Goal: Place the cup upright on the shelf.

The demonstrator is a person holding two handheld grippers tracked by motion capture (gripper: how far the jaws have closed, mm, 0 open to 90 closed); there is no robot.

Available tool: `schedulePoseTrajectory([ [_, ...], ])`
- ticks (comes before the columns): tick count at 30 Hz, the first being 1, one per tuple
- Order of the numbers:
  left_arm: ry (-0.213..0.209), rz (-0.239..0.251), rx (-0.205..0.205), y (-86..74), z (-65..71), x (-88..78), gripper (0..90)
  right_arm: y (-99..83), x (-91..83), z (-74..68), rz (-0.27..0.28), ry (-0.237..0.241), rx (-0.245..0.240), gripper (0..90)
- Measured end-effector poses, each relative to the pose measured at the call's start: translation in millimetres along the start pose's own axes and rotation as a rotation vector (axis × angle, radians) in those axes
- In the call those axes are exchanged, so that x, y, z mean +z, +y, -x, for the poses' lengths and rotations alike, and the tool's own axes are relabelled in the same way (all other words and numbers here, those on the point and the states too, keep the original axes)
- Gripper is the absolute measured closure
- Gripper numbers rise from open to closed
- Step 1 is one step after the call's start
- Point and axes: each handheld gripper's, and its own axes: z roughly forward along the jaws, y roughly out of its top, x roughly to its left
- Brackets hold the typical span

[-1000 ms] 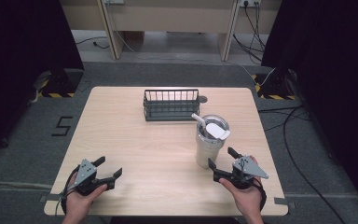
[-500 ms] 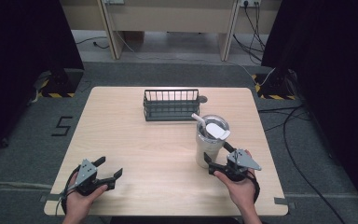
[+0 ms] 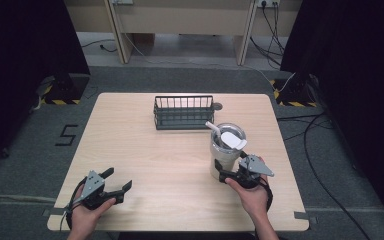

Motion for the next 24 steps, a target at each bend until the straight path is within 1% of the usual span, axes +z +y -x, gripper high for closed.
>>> schedulePoseTrajectory([
  [7, -0.002, 0.0, 0.0, 0.1, 0.0, 0.2, 15.1, 0.7, 11.0, 0.6, 0.002, 0.0, 0.008, 7.1],
  [12, -0.002, 0.001, 0.002, 0.2, 0.1, 0.3, 15.1, 0.1, 15.8, 0.4, 0.006, 0.003, 0.008, 6.8],
  [13, -0.002, 0.0, 0.002, 0.2, 0.2, 0.3, 15.1, 0.0, 17.7, -0.2, 0.008, -0.001, 0.001, 6.1],
  [17, -0.002, 0.001, 0.003, 0.2, 0.1, 0.3, 15.0, -0.1, 20.2, -0.2, 0.014, -0.002, -0.002, 6.2],
  [21, -0.003, 0.0, 0.002, 0.1, 0.0, 0.4, 15.1, -1.0, 22.1, -1.0, 0.03, -0.011, -0.005, 8.2],
  [24, -0.003, -0.001, 0.003, 0.2, -0.1, 0.7, 15.1, -1.8, 22.6, -0.6, 0.039, -0.008, -0.001, 8.8],
])
